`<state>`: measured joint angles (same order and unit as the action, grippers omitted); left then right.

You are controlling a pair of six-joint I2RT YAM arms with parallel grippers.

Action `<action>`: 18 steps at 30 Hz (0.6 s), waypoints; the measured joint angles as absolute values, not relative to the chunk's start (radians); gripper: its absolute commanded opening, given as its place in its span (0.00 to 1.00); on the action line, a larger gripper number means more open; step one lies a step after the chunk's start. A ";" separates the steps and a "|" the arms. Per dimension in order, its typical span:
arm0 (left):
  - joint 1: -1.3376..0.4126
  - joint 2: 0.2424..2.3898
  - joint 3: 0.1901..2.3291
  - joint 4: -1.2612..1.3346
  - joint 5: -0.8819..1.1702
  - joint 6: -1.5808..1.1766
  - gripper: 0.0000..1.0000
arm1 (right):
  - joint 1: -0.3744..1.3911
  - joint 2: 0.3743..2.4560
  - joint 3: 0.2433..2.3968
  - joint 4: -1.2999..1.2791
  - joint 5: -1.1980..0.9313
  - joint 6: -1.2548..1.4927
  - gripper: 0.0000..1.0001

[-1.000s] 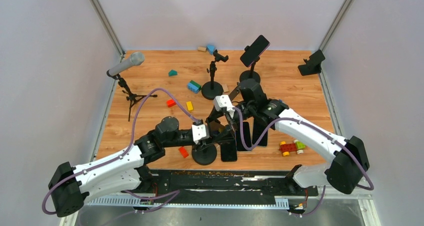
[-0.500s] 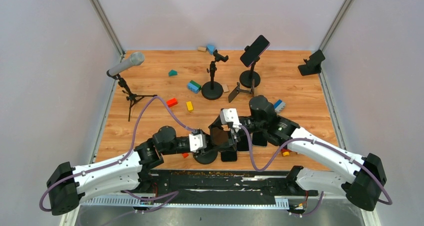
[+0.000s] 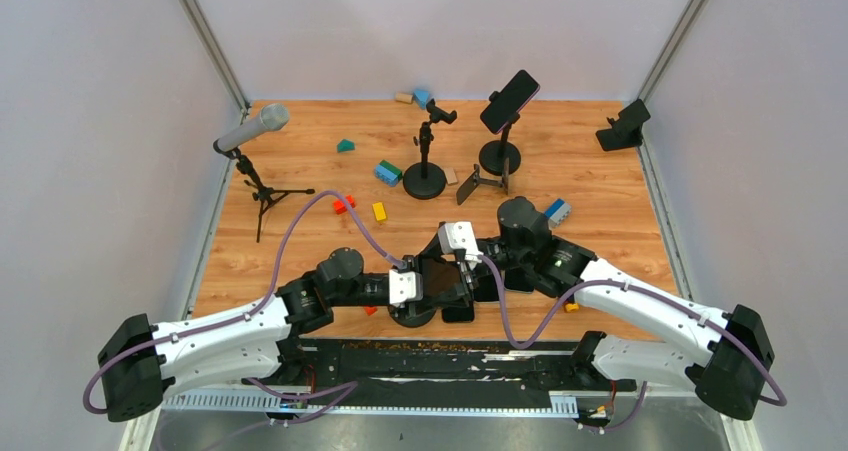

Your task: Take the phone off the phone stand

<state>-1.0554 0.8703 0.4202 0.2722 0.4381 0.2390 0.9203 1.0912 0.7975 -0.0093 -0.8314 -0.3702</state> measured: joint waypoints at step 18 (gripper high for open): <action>-1.052 0.847 0.454 0.204 0.446 0.254 0.28 | 0.927 1.070 0.782 -0.012 -0.838 -0.385 0.00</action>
